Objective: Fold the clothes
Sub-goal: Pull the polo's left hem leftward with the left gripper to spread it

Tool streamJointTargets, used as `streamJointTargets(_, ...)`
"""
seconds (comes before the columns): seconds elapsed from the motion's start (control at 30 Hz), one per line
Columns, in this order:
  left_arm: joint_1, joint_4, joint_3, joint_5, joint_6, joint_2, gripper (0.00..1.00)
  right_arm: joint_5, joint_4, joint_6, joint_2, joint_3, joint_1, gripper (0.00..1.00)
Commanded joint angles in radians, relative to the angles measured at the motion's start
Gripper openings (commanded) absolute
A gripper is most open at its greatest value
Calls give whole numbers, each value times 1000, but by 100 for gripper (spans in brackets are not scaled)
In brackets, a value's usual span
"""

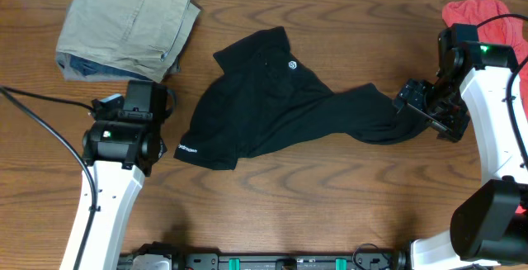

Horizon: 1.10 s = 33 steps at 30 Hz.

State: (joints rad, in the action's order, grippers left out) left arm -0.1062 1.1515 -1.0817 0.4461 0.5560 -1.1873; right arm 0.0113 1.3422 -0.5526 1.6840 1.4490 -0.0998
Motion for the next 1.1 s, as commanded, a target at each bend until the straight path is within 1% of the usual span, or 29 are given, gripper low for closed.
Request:
streamJointTargets(0.0,6,-13,-22,-121,43,5,40,0,0,-15,4,0,-4,99)
streamJointTargets(0.03,6,-23,-22,-157,35,3,49,0,0,-15,4,0,-4,99)
streamJointTargets(0.07,6,-42,-22,-217,1,-2,61,0,0,-15,4,0,-4,99)
streamJointTargets(0.17,6,-103,-21,-365,-128,-29,91,1,0,-15,4,0,-4,99)
streamJointTargets(0.2,6,-121,-21,-405,-165,-47,99,0,0,-15,4,0,-4,99)
streamJointTargets(0.27,6,-138,-21,-413,-199,-85,98,0,0,-15,4,0,-4,99)
streamJointTargets(0.37,6,-163,-21,-413,-227,-165,98,0,0,-15,4,0,-4,99)
streamJointTargets(0.5,6,-193,-21,-413,-268,-307,98,0,0,-15,4,0,-4,99)
streamJointTargets(0.67,6,-253,-21,-413,-269,-450,98,0,0,-15,4,0,-4,99)
streamJointTargets(0.87,18,-304,-21,-412,-328,-539,98,1,0,-15,4,0,-4,99)
streamJointTargets(1.07,87,-312,-21,-418,-332,-587,98,0,0,-15,4,0,-4,99)
